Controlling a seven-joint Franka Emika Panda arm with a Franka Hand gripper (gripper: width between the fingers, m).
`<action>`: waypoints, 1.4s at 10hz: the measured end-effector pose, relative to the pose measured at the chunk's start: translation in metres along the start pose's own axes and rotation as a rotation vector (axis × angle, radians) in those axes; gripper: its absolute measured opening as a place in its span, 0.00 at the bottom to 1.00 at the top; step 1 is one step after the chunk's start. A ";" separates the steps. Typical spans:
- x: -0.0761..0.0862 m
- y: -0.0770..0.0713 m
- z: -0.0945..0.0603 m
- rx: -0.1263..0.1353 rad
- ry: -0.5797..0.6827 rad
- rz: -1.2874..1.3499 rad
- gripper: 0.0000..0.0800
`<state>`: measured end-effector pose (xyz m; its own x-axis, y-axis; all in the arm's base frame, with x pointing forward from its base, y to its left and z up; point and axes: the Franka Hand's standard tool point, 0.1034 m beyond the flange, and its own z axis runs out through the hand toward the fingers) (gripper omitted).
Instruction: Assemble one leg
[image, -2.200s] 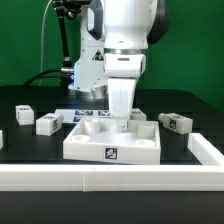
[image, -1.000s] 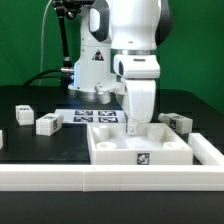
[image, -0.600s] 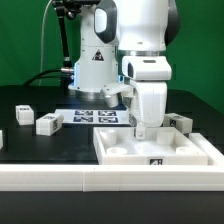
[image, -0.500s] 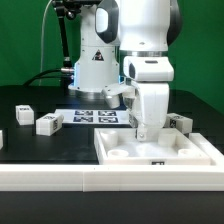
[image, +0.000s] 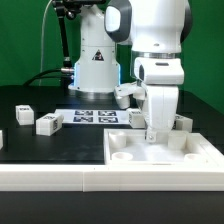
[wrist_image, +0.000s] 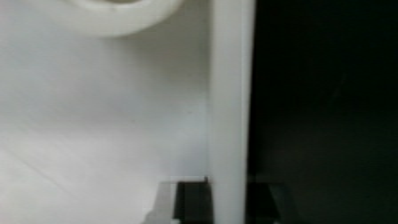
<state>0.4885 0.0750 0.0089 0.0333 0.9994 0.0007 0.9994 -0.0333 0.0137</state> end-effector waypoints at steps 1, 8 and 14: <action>-0.001 0.000 0.000 0.000 0.000 0.002 0.14; -0.001 -0.001 0.001 0.001 0.000 0.002 0.79; 0.008 0.004 -0.036 -0.021 -0.021 0.042 0.81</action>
Offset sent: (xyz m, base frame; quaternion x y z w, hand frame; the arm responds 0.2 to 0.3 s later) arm 0.0000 0.0000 0.0000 0.0000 0.0000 0.0000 1.0000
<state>0.4926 0.0824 0.0446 0.0762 0.9969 -0.0196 0.9965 -0.0755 0.0356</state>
